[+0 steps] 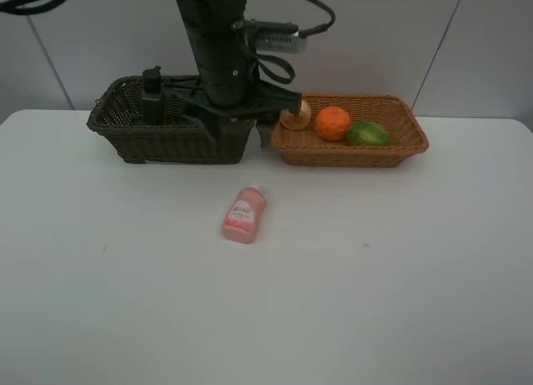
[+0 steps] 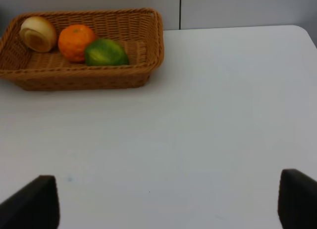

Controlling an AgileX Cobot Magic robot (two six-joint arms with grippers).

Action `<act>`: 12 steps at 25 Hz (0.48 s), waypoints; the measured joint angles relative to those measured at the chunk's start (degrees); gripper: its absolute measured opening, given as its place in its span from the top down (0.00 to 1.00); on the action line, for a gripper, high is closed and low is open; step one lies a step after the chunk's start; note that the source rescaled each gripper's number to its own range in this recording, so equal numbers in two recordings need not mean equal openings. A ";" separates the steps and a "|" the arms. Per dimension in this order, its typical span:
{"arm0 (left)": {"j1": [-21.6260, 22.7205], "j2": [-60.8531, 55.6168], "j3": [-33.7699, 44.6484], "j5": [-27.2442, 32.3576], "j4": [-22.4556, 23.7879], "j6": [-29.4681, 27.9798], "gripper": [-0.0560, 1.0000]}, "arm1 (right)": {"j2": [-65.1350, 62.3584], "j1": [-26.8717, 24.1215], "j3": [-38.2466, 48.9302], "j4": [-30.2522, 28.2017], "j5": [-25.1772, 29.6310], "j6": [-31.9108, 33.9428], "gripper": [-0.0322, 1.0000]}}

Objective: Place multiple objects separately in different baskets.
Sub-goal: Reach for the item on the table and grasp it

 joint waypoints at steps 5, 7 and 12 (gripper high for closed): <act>-0.40 0.00 4.56 -2.26 2.02 -2.85 0.12 | 0.00 0.00 0.00 0.00 0.00 0.00 0.10; -0.40 0.00 7.38 -4.46 2.21 -2.48 0.08 | 0.00 0.00 0.00 0.00 0.00 0.00 0.10; -0.40 0.00 12.12 -10.34 1.83 0.72 0.00 | 0.00 0.00 0.00 0.00 0.00 0.00 0.10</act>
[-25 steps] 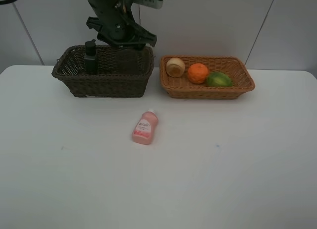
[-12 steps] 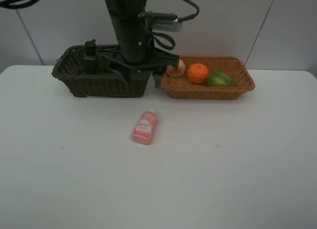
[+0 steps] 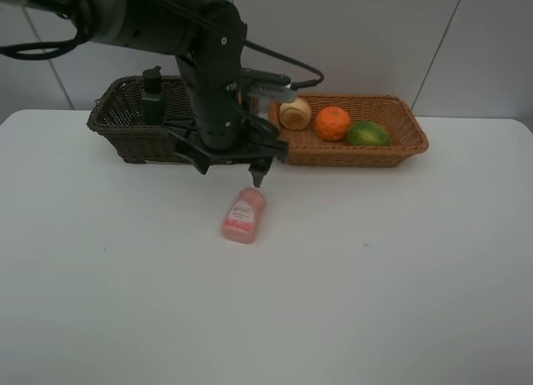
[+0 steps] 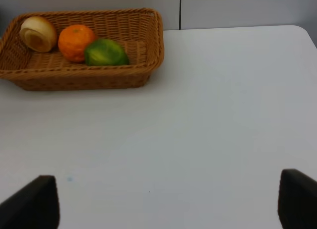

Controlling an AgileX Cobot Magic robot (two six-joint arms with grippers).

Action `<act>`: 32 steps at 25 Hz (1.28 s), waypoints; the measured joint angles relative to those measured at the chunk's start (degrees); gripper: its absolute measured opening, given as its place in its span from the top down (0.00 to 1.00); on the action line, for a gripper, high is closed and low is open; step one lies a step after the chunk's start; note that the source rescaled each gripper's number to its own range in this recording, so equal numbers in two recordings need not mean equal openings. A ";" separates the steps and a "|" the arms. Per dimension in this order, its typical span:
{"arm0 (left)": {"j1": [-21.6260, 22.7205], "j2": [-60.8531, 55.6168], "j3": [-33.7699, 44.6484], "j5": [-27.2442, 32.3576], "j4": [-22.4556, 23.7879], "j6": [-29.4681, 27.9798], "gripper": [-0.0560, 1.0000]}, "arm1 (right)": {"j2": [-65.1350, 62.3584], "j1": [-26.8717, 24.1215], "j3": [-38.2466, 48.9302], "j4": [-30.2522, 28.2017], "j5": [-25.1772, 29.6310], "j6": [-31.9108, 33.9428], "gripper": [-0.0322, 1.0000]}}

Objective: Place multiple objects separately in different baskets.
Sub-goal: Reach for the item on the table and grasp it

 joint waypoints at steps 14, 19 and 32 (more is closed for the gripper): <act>-0.39 6.88 1.01 -7.53 -3.25 0.05 0.00 | 0.00 0.00 0.00 0.00 0.00 0.00 0.10; -0.39 8.83 1.01 -8.78 -4.13 0.05 0.00 | 0.00 0.00 0.00 0.00 0.00 0.00 0.10; -0.39 12.31 1.01 -8.93 -4.06 0.05 0.00 | 0.00 0.00 0.00 0.00 0.00 0.00 0.10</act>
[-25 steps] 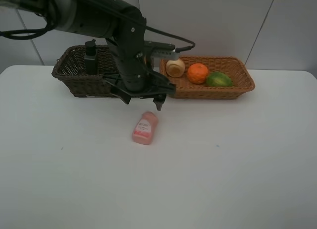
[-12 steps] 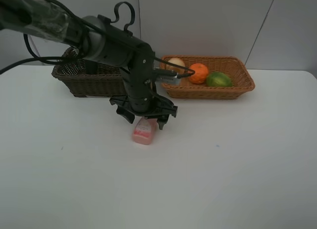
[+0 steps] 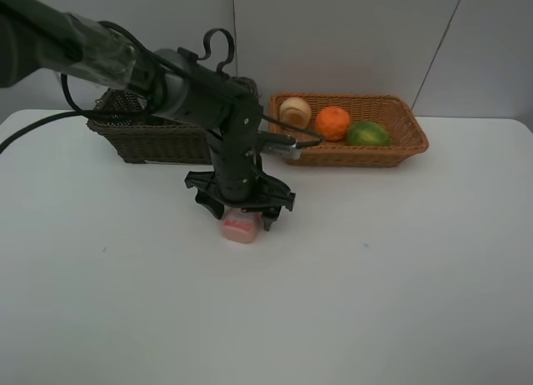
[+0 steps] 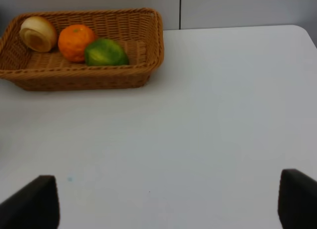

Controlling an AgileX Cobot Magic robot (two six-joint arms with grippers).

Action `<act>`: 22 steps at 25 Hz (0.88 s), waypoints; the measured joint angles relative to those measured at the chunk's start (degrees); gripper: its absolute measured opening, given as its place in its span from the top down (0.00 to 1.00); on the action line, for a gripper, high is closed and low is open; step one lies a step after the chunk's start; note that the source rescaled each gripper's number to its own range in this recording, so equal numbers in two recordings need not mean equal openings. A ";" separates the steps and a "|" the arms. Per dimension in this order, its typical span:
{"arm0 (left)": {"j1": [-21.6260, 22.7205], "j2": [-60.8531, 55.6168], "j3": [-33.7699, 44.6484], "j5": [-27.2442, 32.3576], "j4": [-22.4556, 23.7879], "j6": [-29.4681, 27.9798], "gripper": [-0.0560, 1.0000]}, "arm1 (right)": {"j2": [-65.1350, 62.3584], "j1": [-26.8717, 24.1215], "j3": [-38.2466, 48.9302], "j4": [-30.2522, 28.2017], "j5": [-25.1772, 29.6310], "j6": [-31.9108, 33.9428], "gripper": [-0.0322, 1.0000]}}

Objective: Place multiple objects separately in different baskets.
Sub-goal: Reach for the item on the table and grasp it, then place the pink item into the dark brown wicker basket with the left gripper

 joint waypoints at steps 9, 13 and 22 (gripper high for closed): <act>0.00 0.00 0.00 0.98 -0.18 0.00 0.32 | 0.00 0.00 0.00 0.00 0.00 0.00 0.10; 0.00 0.00 0.00 1.00 -0.25 0.00 0.32 | 0.00 0.00 0.00 0.00 0.00 0.00 0.10; 0.00 0.00 0.00 1.00 -0.31 -1.03 0.32 | 0.00 0.00 0.00 0.00 0.00 0.00 0.10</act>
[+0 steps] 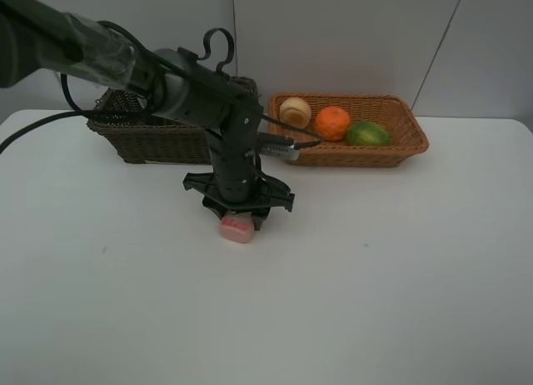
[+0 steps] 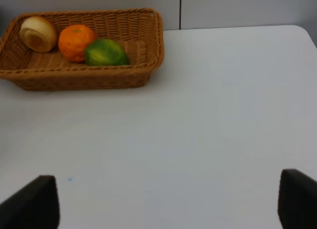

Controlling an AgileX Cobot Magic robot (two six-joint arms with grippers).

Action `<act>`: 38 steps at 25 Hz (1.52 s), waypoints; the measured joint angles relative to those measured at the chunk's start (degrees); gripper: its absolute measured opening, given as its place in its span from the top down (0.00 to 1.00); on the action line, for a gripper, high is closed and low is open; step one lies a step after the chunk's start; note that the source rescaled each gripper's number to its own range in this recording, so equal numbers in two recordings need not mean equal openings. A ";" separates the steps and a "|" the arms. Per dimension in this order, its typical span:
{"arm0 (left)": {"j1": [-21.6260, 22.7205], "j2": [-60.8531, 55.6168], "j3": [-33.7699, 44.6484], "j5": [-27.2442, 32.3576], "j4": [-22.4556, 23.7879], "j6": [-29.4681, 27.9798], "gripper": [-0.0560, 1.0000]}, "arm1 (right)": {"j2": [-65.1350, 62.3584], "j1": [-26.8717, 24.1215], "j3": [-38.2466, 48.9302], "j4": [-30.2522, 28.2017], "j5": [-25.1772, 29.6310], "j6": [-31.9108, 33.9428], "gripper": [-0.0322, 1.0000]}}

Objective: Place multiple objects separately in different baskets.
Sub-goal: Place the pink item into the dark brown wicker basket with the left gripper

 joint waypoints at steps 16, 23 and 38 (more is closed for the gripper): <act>0.06 -1.22 -2.16 3.45 1.02 -0.52 0.32 | 0.00 0.00 0.00 0.00 0.00 0.00 0.10; 0.49 -8.38 -7.92 8.03 2.60 -0.52 0.32 | 0.00 0.00 0.00 0.00 0.00 0.00 0.10; 10.76 -17.79 -7.99 -1.31 20.84 -0.87 0.32 | 0.00 0.00 0.00 0.00 0.00 0.00 0.10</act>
